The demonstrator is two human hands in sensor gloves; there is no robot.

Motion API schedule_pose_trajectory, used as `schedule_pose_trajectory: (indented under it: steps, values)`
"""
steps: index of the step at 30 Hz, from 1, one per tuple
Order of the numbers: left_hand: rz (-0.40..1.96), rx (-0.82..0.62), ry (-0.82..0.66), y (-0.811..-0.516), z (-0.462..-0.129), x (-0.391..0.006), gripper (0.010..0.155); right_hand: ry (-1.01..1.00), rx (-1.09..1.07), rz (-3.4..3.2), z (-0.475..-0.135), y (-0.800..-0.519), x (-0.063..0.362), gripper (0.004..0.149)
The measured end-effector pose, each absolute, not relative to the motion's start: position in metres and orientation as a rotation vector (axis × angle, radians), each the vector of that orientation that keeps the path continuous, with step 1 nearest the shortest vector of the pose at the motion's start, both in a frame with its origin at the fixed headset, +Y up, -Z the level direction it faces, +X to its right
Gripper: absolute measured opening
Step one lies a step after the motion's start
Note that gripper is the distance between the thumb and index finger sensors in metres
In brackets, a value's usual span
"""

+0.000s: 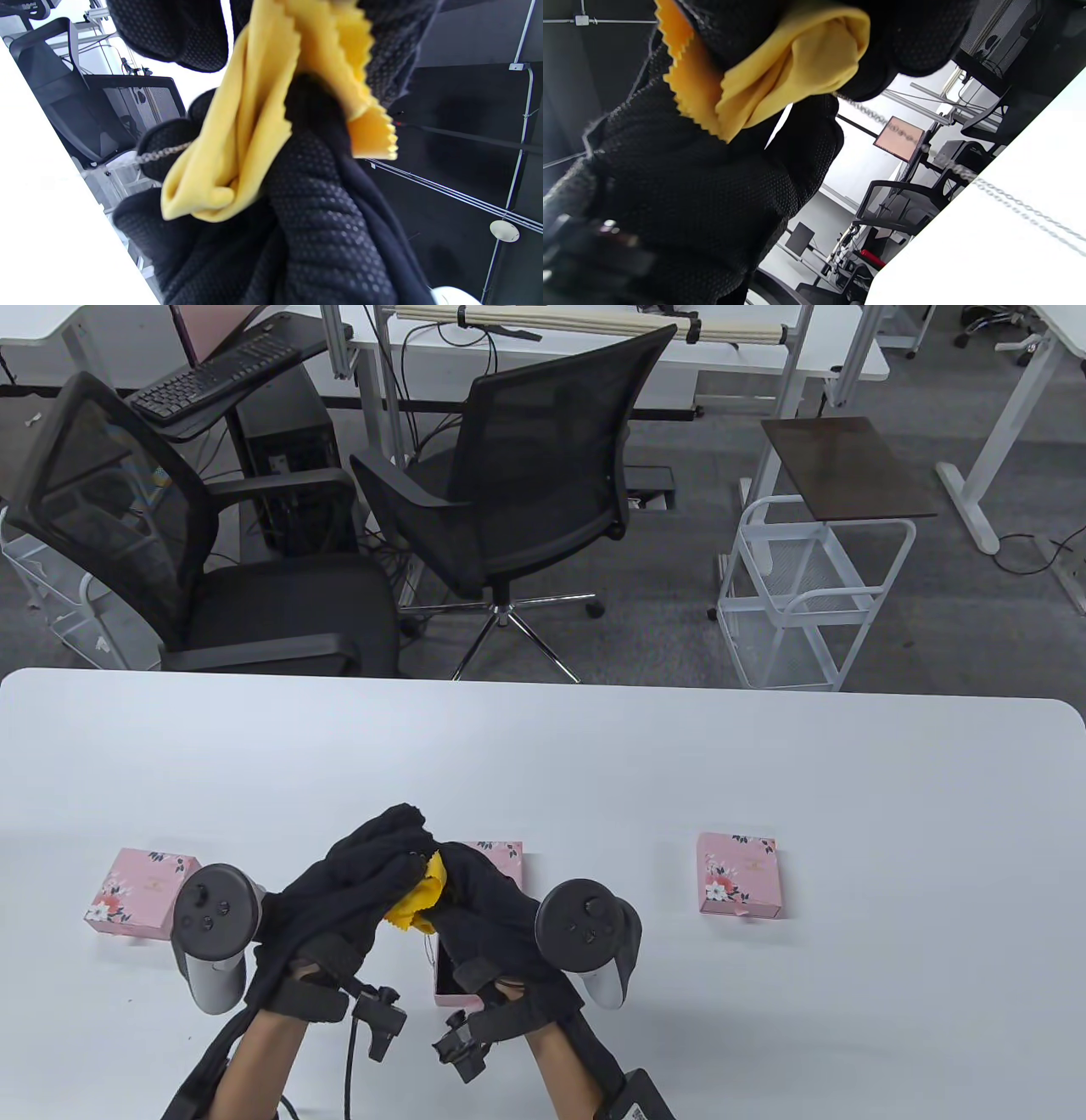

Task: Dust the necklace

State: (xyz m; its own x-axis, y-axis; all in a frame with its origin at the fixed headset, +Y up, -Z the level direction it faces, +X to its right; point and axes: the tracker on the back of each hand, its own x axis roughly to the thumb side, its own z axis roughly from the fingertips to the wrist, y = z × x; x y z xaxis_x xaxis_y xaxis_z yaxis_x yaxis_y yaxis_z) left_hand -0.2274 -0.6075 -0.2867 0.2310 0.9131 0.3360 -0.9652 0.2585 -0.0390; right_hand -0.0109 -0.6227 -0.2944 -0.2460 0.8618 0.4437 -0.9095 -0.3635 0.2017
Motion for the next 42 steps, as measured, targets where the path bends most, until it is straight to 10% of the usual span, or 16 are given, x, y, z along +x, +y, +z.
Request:
schedule_pose_trajectory:
  steps: [42]
  values:
    - [1.260, 0.402, -0.291, -0.594, -0.275, -0.240, 0.037, -0.092, 0.633, 2.099, -0.295, -0.634, -0.022, 0.040]
